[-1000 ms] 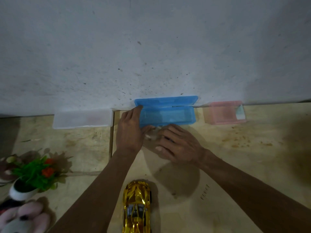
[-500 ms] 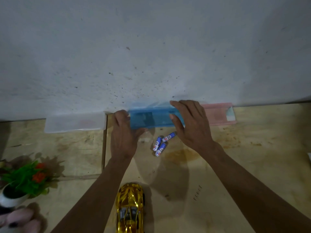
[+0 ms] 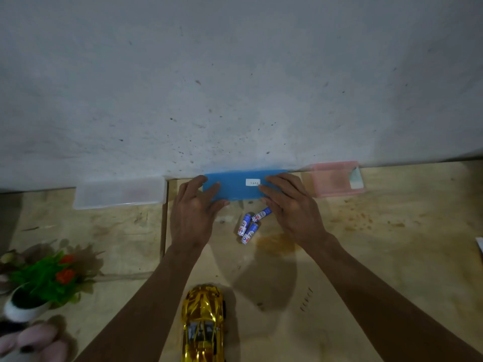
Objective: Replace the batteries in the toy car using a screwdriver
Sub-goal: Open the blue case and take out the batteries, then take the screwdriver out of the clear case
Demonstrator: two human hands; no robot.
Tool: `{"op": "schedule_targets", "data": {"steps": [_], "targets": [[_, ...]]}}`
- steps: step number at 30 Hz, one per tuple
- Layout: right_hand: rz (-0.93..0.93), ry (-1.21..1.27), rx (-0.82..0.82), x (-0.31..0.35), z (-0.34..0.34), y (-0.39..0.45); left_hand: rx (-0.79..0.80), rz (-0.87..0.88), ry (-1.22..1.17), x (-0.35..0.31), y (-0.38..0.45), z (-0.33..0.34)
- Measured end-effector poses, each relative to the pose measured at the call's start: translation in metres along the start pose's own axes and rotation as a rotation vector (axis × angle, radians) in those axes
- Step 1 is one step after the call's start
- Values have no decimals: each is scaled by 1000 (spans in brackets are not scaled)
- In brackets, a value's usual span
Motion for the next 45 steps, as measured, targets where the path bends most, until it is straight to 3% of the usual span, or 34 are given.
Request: {"op": "schedule_targets", "data": {"steps": [11, 16, 20, 25, 30, 35, 41, 45], "targets": [[15, -10, -13, 4, -1, -3, 68, -27, 68, -1, 2, 6], [114, -80, 36, 13, -16, 17, 145, -36, 145, -9, -4, 3], [237, 101, 65, 43, -26, 31, 109, -133, 15, 6, -17, -27], [387, 479, 115, 127, -25, 33, -38, -204, -9, 41, -44, -96], [724, 759, 265, 200, 23, 25, -82, -306, 69, 96, -59, -155], [1153, 782, 299, 249, 69, 30, -10, -329, 140, 148, -43, -187], [1555, 852, 60, 279, 106, 39, 97, -221, 164, 175, -10, -181], [1715, 911, -68, 291, 123, 31, 158, -123, 130, 189, -4, -170]]}}
Point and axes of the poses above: each hand's wrist, its own y-axis towards the middle knuckle, its own z-axis out of the palm, x = y × z, the point moved 9 cm from there along y, towards the middle knuckle, and after that the axes turned 15 degrees about -y, right-handed, at the moved point
